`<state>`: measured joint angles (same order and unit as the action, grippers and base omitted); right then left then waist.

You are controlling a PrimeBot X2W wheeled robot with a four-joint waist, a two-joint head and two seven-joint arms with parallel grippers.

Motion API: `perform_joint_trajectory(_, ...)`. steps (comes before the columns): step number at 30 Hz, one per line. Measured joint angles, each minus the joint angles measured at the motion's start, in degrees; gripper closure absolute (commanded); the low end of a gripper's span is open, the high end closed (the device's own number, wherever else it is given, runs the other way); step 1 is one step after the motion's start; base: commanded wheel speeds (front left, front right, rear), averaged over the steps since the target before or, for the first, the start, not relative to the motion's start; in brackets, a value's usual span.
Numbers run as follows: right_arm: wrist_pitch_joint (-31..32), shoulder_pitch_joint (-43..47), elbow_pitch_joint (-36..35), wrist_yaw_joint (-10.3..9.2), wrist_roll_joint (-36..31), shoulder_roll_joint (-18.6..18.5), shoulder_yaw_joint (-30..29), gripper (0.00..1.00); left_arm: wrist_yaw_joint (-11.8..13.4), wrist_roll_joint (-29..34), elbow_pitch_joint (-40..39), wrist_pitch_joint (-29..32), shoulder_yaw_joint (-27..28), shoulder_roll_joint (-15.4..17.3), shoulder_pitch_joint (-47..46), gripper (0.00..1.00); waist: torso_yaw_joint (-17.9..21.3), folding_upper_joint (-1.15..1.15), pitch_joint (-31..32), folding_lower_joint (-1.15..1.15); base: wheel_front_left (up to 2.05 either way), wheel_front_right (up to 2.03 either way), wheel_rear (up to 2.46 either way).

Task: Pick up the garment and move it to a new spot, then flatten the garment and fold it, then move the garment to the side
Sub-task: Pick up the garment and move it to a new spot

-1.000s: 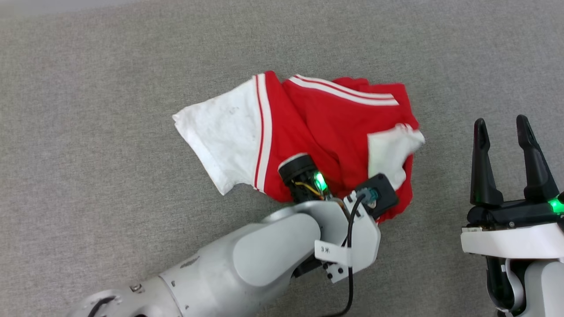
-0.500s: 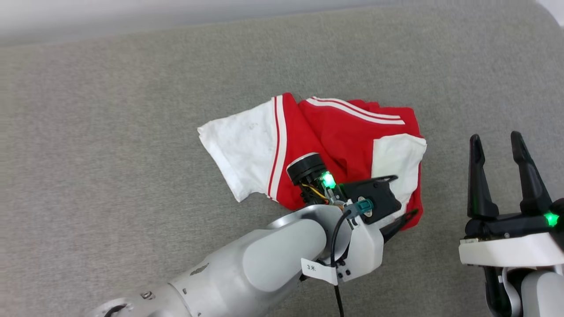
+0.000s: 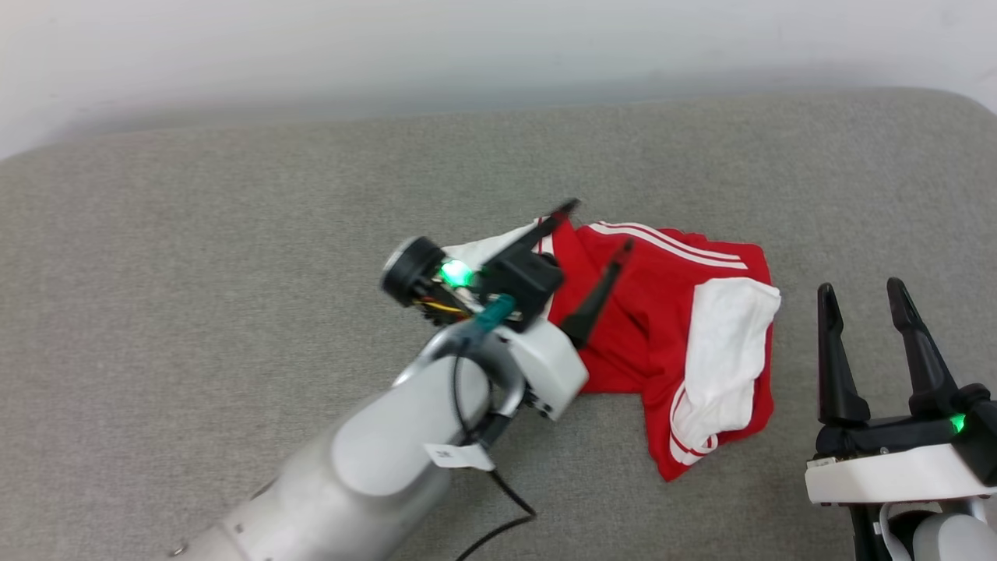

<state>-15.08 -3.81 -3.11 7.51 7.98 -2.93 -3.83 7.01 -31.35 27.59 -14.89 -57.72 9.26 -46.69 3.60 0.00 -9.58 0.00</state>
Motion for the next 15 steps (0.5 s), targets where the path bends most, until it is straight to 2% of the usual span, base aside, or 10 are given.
perform_joint_trajectory(8, 0.0, 1.53, 0.46, 0.0, -0.53, -0.01, -0.47, 0.0, 7.75, 4.21, -10.28, -0.18, 13.95, 7.11, 11.2, 0.0, -2.32, 0.0, 2.14, 0.0, 0.0, 0.0, 0.0)
perform_joint_trajectory(15, 0.0, 2.35, 0.9, 0.0, -0.93, -0.01, -0.81, 0.0, 11.38, 7.53, -17.02, -0.18, 26.74, 10.34, 23.38, 0.0, -3.98, 0.0, 3.52, 0.0, 0.0, 0.0, 0.0)
